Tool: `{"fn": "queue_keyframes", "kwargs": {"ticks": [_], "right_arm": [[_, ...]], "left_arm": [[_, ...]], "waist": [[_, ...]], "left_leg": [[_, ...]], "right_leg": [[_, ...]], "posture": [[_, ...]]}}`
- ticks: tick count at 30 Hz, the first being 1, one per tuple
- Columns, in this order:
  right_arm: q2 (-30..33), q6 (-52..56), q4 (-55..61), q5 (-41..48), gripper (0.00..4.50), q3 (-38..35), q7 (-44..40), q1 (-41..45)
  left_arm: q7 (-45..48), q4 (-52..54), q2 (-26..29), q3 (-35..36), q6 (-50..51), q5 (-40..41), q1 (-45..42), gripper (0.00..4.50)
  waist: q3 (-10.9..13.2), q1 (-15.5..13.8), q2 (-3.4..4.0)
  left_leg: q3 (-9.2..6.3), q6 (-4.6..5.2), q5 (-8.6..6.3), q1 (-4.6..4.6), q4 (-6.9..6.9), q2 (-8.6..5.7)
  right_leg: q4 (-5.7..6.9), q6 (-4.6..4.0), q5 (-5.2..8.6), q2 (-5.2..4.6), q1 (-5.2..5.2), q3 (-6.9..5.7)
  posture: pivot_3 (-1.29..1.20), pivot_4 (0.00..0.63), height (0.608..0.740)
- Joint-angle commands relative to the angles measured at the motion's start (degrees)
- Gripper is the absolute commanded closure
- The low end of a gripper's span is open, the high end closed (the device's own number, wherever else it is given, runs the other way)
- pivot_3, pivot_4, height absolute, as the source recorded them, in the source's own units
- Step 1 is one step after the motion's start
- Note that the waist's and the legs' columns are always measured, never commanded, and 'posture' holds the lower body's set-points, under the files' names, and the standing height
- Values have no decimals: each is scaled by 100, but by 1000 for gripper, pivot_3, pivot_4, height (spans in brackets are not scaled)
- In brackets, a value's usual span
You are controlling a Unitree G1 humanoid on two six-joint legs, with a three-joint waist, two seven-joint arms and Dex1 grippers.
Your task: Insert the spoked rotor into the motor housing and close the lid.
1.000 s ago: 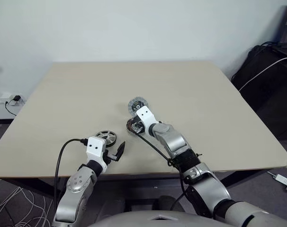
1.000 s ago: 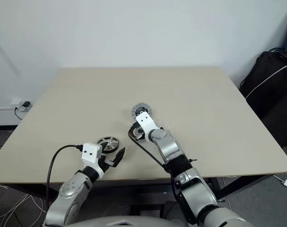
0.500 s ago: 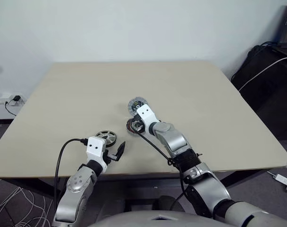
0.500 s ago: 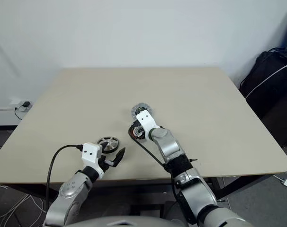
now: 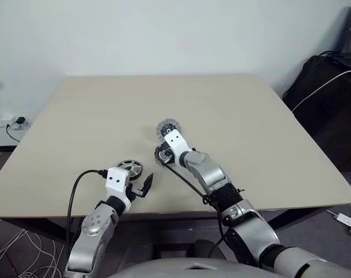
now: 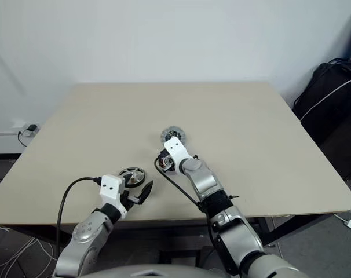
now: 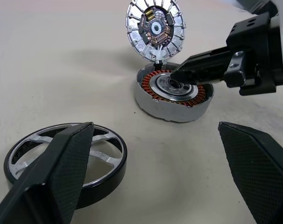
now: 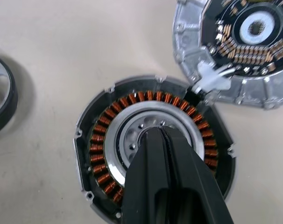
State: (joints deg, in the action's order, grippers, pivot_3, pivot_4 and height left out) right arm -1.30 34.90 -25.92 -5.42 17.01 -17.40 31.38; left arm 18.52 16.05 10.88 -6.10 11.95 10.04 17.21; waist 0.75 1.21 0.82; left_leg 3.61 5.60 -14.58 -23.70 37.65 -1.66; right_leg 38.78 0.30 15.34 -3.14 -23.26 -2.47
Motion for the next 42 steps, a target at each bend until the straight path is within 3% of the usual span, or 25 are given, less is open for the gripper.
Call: {"fn": "queue_keyframes", "kwargs": {"ticks": [1,15,42], "right_arm": [[-35,-164,62,-14,4470,-40,18,188],[-19,-206,148,-31,4470,-35,3,232],[-177,-559,-722,-72,4470,-155,89,418]], "left_arm": [[-16,159,-19,16,-112,-12,-41,0],[-22,133,-37,10,-135,-12,-23,0],[-21,190,-24,15,-99,-2,-7,0]], "waist": [[0,1,0],[0,3,0],[-2,8,0]], "left_leg": [[0,0,0,0,0,0],[0,-1,1,1,0,0],[0,-3,2,7,1,0]], "right_leg": [[0,0,0,0,0,0],[1,1,-1,0,0,0],[5,2,-1,0,6,-1]], "posture": [[0,0,740],[0,0,740],[0,0,740]]}}
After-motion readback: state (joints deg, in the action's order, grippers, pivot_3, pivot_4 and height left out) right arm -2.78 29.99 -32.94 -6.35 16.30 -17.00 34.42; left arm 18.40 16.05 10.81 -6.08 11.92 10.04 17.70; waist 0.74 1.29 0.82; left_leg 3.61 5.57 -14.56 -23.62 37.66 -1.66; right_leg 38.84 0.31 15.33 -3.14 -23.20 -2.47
